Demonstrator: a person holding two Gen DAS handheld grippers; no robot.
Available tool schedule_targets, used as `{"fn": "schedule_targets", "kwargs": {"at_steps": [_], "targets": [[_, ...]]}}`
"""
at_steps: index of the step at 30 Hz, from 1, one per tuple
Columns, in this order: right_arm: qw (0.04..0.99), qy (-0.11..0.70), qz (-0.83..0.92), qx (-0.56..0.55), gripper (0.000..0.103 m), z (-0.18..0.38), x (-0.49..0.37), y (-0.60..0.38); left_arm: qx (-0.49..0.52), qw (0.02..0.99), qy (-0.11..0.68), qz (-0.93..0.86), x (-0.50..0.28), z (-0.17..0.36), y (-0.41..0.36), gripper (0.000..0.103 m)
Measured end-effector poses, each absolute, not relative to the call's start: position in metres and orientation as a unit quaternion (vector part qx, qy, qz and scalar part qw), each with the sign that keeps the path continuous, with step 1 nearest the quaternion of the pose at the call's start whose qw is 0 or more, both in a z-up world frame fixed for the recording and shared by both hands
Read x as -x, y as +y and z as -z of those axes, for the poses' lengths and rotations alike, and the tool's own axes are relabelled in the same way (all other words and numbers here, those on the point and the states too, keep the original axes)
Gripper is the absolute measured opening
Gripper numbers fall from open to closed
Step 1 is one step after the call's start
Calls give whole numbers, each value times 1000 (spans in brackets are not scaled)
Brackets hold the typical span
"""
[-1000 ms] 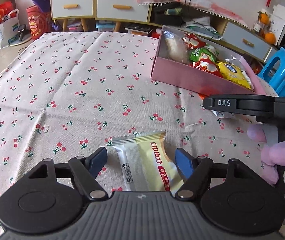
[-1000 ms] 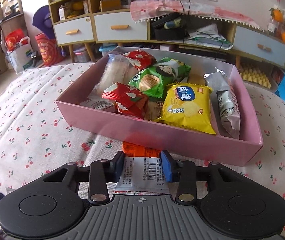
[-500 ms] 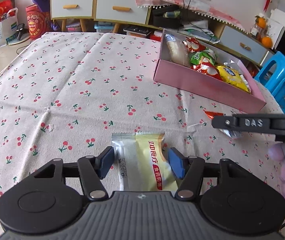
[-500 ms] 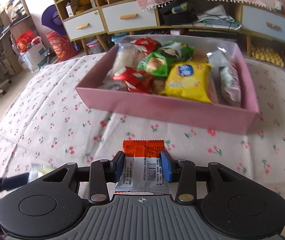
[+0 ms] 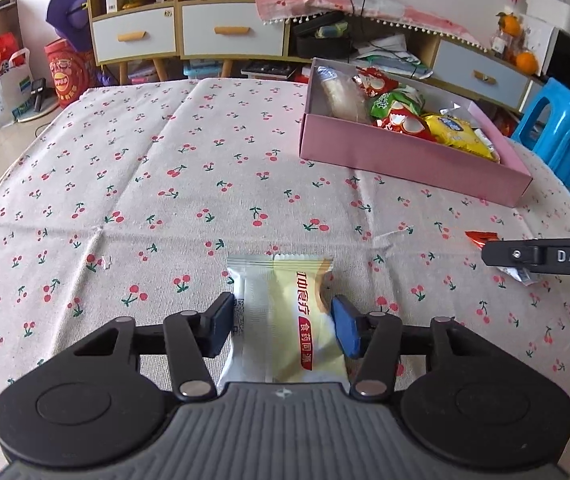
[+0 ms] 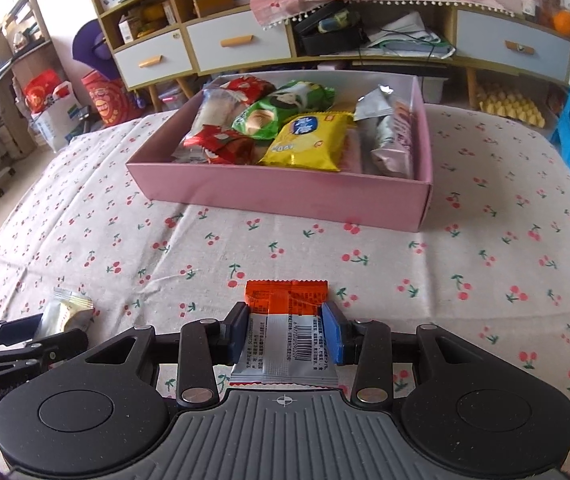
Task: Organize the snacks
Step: 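Carry both packets into the pink box and release them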
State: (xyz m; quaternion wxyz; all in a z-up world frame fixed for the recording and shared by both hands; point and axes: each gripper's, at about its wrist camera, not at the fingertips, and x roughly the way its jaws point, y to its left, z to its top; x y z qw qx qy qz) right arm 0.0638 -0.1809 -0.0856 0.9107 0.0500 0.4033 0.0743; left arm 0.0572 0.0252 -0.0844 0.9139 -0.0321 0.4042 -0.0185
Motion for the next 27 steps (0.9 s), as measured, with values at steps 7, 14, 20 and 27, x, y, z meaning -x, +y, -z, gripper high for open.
{"fn": "schedule_targets", "kwargs": {"at_steps": [7, 14, 20, 27], "targets": [[917, 382, -77, -86, 39, 66, -65, -189, 78, 908, 410, 30, -66, 75, 30, 44], [920, 353, -81, -149, 39, 42, -83, -200, 115, 916, 379, 54, -75, 51, 26, 44], [915, 340, -67, -204, 39, 37, -116, -218, 108, 923, 360, 80, -107, 39, 20, 44], [917, 322, -52, -228, 39, 41, -148, -240, 80, 932, 332, 121, -158, 39, 7, 44]]}}
